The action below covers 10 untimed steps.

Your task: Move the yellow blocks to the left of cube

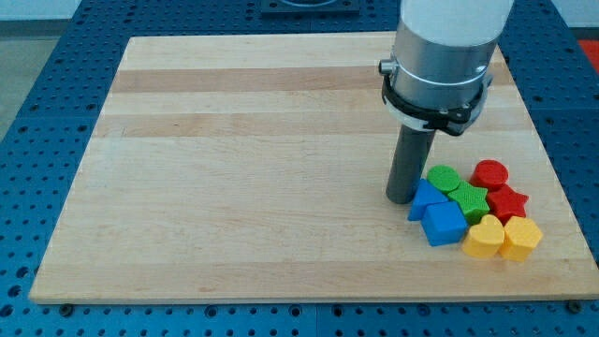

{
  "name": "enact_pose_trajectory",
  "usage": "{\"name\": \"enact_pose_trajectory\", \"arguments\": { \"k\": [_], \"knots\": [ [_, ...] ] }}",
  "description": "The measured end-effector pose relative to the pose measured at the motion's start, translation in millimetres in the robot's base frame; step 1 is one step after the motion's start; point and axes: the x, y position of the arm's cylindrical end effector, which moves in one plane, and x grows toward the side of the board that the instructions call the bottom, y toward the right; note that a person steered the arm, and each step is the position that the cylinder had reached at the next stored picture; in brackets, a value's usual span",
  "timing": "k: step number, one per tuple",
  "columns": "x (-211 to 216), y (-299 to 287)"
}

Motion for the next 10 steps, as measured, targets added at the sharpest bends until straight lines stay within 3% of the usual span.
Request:
{"name": "enact_pose_trajectory", "arguments": {
  "k": [1, 3, 4, 6, 10],
  "knots": [
    [0, 0],
    [3, -71],
    [31, -94],
    [111, -45],
    [108, 158]
  ]
}}
